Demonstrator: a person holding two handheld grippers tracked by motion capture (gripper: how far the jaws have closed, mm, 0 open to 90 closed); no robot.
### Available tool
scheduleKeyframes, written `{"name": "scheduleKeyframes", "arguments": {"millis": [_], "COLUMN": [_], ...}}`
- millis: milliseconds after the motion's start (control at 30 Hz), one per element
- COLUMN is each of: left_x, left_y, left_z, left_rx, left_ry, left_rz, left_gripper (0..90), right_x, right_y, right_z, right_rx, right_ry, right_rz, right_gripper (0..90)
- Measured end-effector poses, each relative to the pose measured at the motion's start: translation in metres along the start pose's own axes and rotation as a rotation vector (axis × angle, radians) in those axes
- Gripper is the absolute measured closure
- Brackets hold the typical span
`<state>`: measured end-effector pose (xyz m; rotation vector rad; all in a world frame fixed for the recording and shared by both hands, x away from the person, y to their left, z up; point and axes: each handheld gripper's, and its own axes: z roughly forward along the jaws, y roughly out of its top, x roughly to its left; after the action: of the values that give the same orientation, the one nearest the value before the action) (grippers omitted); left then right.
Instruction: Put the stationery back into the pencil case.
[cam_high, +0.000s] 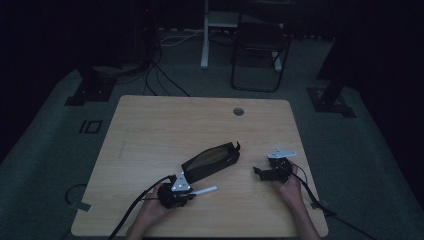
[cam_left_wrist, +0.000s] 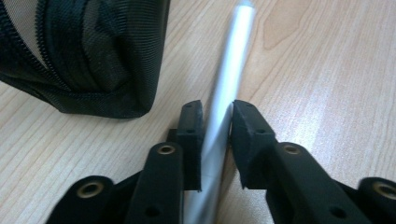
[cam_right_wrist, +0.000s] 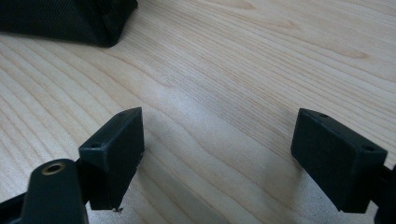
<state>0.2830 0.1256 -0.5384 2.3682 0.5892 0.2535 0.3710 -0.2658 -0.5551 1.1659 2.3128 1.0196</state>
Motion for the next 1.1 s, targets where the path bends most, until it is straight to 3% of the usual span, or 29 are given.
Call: {"name": "scheduleKeyframes", "arguments": {"millis": [767, 1100], "left_x": [-0.003, -0.002], "left_y": [0.002, 0.005], "left_z": [0.003, -0.008], "left_rx": [-0.008, -0.070], "left_ry": [0.012, -0.011], "left_rz": [-0.020, -0.044], "left_gripper": [78.8, 78.8], "right_x": [0.000, 0.000], "right_y": [0.000, 0.000], "right_z": [0.000, 0.000], "right_rx": [0.000, -0.001], "right_ry": [0.002, 0.004], "right_rz": [-0.003, -0.006], "right_gripper": [17.4, 17.5]}}
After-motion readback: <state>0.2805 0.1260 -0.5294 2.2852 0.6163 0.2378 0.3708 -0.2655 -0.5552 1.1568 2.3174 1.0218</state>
